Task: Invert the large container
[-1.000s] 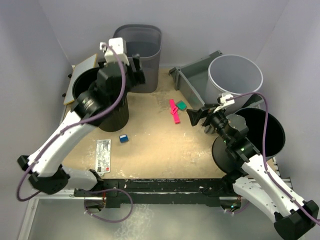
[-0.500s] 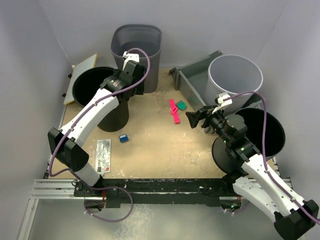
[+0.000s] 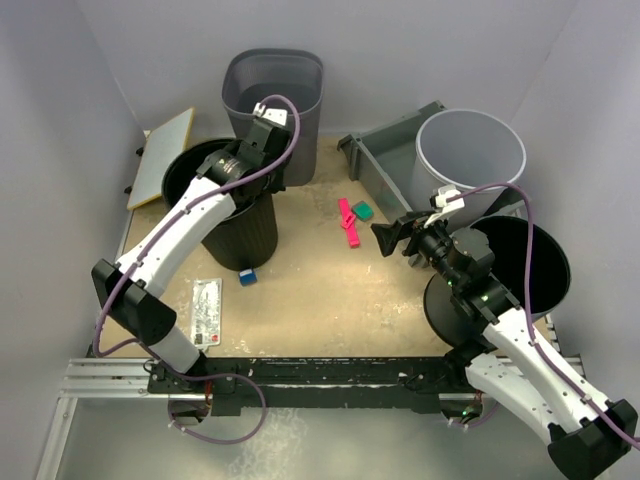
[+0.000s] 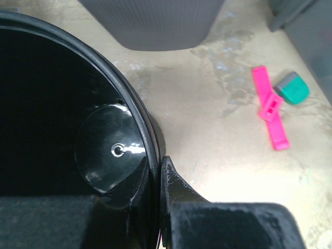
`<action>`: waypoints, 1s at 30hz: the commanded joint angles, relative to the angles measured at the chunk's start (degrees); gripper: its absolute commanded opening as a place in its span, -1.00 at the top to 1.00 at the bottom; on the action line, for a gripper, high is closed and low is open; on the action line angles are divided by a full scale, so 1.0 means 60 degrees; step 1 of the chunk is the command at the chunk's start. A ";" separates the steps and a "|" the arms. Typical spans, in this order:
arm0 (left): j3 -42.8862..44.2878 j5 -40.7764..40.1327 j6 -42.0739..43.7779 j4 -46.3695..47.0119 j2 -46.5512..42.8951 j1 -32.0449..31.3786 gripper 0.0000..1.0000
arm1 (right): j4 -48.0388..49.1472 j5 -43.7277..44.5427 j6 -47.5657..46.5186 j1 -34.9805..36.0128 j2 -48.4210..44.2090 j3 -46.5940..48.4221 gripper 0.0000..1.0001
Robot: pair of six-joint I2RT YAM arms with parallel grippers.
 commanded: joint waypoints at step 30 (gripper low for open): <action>-0.3251 0.9359 -0.2893 0.4812 -0.2667 -0.0426 1.00 | -0.1073 0.0088 0.0239 -0.0010 -0.0561 0.1177 -1.00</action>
